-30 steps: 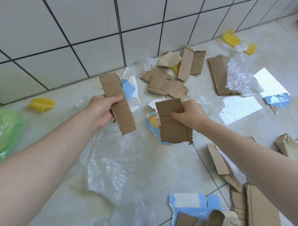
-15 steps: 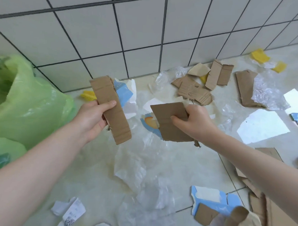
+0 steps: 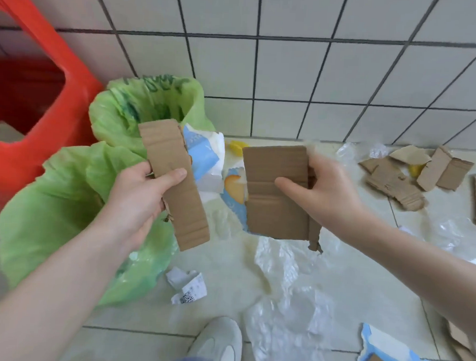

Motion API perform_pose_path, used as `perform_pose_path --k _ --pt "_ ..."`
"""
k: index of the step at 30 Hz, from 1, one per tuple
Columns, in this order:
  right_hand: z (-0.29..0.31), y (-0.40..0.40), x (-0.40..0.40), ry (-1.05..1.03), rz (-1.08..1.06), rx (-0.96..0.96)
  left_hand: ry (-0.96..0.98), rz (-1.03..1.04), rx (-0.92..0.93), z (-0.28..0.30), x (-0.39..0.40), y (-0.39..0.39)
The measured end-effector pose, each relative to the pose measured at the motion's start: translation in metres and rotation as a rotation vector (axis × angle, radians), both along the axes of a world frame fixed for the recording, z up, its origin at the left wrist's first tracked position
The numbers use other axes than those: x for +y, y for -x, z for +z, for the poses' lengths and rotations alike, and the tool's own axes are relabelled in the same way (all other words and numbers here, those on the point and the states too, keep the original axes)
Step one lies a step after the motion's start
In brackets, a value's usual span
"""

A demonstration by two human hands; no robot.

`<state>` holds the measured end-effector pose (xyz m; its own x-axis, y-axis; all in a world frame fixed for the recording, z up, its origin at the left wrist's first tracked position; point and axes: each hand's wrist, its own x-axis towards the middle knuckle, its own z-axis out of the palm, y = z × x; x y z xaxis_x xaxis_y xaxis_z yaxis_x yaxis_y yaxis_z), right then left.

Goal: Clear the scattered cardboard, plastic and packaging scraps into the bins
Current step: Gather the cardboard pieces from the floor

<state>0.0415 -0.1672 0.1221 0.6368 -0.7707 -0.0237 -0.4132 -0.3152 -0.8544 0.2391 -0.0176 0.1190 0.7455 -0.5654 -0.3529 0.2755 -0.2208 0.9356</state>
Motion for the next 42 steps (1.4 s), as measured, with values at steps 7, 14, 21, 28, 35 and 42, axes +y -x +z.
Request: perform_pose_path --k 7,14,21,28,35,42 --pt "0.045 -0.063 0.035 -0.089 0.105 -0.187 -0.003 0.205 -0.245 0.023 0.074 -0.043" --pt "0.044 -0.129 0.074 -0.335 0.163 -0.242 -0.311 0.248 -0.601 0.012 0.103 -0.065" --pt "0.010 -0.176 0.095 -0.311 0.181 -0.050 -0.201 0.354 -0.497 -0.005 0.112 -0.077" --pt "-0.002 -0.205 0.102 -0.337 0.305 0.180 -0.062 0.471 -0.405 -0.011 0.124 -0.085" --pt "-0.004 -0.231 0.119 0.009 0.450 0.475 -0.287 0.254 -0.292 -0.041 0.113 -0.073" --pt "-0.021 -0.232 0.135 -0.167 0.494 0.339 -0.465 0.075 -0.296 -0.037 0.112 -0.078"
